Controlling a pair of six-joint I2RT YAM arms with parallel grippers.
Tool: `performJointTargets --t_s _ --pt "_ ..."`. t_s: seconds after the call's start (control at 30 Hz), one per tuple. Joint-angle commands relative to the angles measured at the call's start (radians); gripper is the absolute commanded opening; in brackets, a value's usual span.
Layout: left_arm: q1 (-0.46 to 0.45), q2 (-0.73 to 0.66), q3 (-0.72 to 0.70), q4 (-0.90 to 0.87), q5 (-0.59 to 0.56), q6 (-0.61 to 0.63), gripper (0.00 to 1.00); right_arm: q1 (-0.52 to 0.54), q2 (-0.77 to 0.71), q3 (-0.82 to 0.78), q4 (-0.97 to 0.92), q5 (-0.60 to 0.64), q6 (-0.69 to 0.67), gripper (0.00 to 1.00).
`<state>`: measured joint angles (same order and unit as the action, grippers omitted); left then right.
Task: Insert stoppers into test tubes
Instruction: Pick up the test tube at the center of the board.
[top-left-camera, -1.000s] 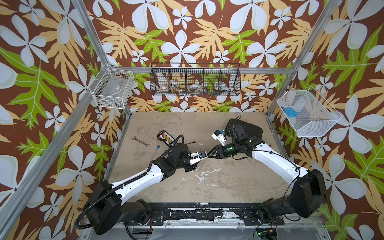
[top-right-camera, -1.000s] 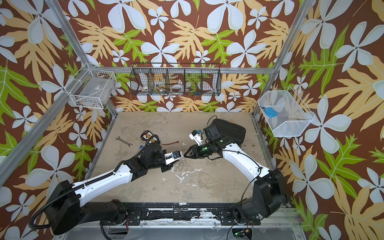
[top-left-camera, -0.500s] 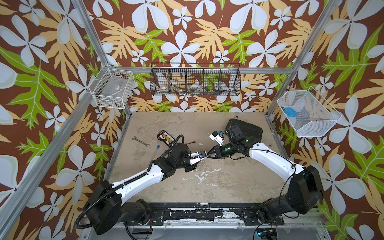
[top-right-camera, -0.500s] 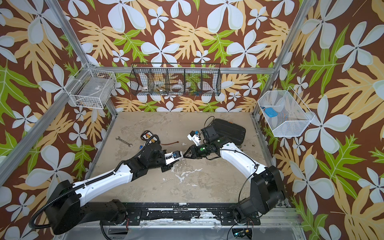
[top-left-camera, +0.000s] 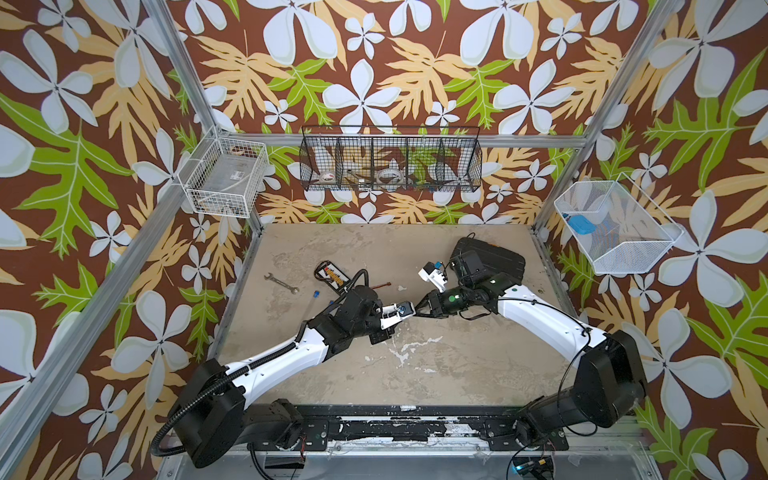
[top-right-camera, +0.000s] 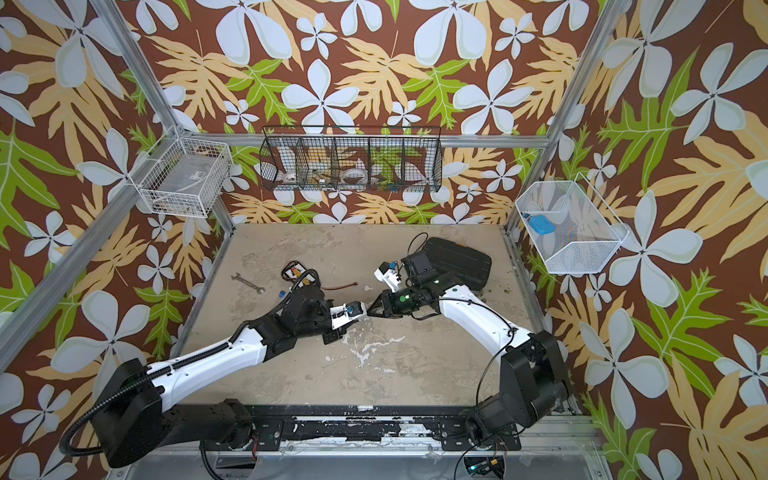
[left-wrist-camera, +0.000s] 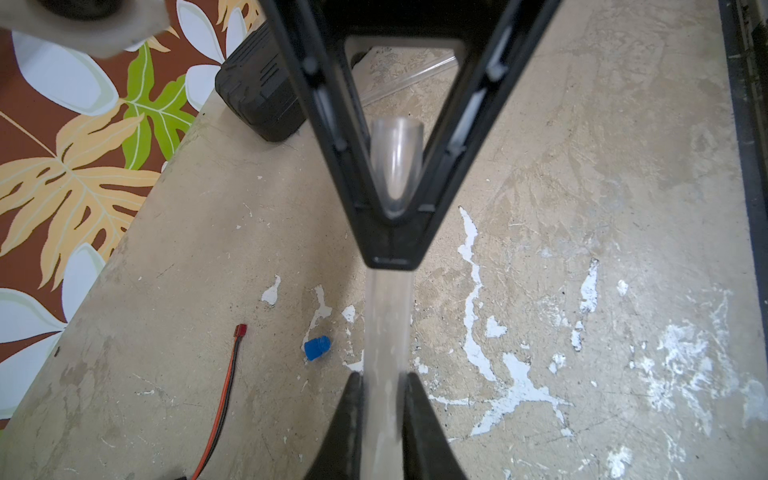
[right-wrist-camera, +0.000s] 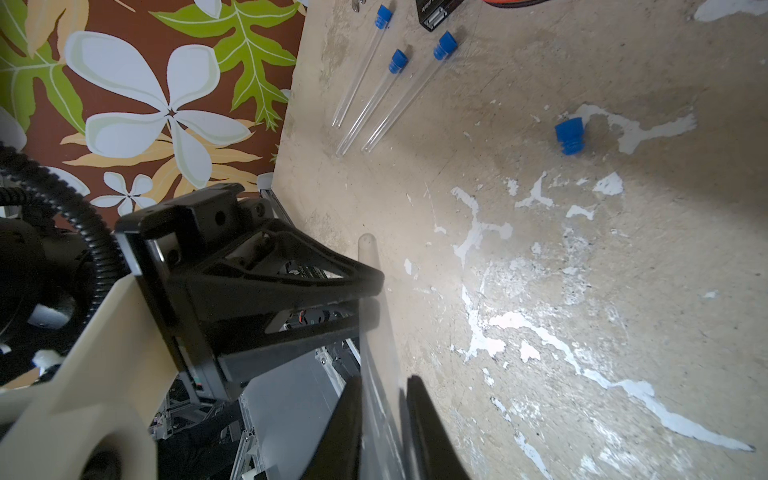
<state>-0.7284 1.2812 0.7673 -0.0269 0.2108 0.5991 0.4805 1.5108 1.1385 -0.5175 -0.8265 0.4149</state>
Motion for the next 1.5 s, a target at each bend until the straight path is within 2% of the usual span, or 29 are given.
performJointTargets --t_s 0.0,0.1,0.4,0.57,0.97,1.17,1.33,1.47 --pt "-0.002 0.001 0.009 0.021 -0.004 -0.009 0.0 0.002 -0.004 -0.004 -0.007 0.0 0.005 0.18" --pt "-0.002 0.001 0.009 0.02 -0.008 -0.01 0.03 0.002 -0.007 -0.009 -0.001 -0.014 0.011 0.17" --pt "-0.002 -0.008 -0.028 0.042 -0.023 -0.01 0.28 0.001 -0.02 -0.014 0.007 -0.06 0.022 0.16" --pt "-0.002 -0.002 -0.04 0.057 -0.024 -0.021 0.3 0.002 -0.023 -0.019 0.005 -0.088 0.022 0.16" --pt "-0.001 0.0 -0.045 0.064 -0.021 -0.024 0.22 0.002 -0.024 -0.024 0.006 -0.11 0.02 0.16" --pt "-0.001 -0.018 -0.043 0.061 -0.015 -0.021 0.1 0.002 -0.021 -0.026 0.008 -0.11 0.021 0.17" --pt "-0.002 -0.034 -0.043 0.061 -0.013 -0.015 0.0 0.001 -0.025 -0.015 0.012 -0.106 0.022 0.32" --pt "-0.001 -0.036 -0.048 0.059 -0.017 -0.021 0.0 -0.009 -0.049 0.002 0.031 -0.093 0.027 0.46"
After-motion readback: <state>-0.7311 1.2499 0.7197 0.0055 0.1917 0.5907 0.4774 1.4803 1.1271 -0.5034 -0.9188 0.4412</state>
